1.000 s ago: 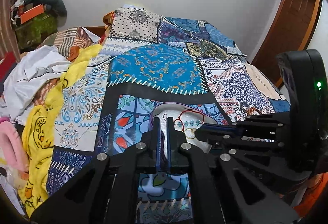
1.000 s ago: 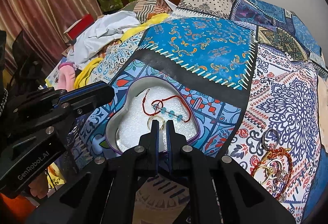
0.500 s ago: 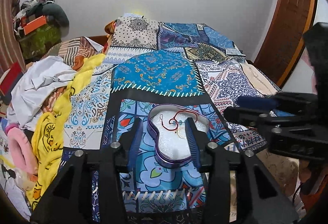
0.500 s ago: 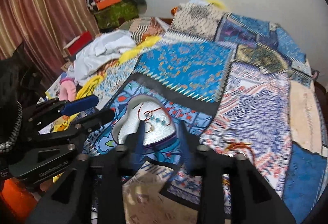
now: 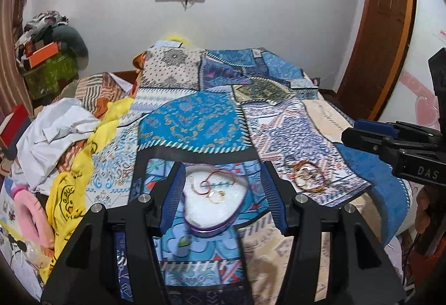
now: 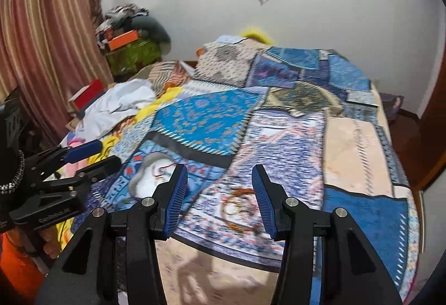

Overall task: Organize jewelry
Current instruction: 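Open the left gripper over the foam and lift away, then move the left tool back to the jewelry pile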

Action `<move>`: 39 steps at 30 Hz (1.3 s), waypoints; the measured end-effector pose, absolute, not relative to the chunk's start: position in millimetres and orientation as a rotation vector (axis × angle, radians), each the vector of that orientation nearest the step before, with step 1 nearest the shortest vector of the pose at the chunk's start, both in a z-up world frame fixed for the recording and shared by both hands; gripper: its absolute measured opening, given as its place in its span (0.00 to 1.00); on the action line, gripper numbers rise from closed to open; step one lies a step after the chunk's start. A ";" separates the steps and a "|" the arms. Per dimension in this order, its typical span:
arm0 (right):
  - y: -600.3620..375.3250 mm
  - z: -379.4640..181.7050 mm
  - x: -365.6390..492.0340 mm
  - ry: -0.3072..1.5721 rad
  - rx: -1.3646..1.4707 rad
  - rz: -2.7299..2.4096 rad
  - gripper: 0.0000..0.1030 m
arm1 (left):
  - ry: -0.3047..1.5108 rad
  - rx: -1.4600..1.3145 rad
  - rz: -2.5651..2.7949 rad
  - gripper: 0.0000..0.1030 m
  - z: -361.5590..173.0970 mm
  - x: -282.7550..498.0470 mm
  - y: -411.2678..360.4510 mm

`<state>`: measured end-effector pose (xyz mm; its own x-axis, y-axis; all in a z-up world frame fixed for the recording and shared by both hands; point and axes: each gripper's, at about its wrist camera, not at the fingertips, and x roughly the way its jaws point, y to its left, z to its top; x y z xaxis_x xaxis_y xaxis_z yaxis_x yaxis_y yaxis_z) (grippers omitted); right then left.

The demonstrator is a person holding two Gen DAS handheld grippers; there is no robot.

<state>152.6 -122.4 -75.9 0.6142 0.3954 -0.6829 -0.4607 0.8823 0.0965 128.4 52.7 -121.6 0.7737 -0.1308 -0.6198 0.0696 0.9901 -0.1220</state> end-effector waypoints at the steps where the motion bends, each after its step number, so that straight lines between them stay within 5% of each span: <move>1: -127.9 -75.3 152.3 0.761 -0.089 0.484 0.43 | 0.677 -0.091 -0.116 0.54 -120.6 127.9 48.7; 23: -196.1 -139.8 159.0 0.946 -0.013 0.419 0.43 | 0.845 -0.073 -0.282 0.54 -173.1 159.0 -27.7; 31: -186.2 -148.9 163.9 0.948 -0.030 0.457 0.43 | 0.861 -0.069 -0.286 0.28 -183.5 169.7 -35.0; 36: -174.5 -156.5 170.0 0.965 -0.053 0.486 0.43 | 0.859 -0.083 -0.293 0.28 -184.6 170.6 -32.2; 39: -167.8 -157.7 168.6 0.957 -0.085 0.505 0.30 | 0.861 -0.071 -0.285 0.28 -186.3 170.2 -30.8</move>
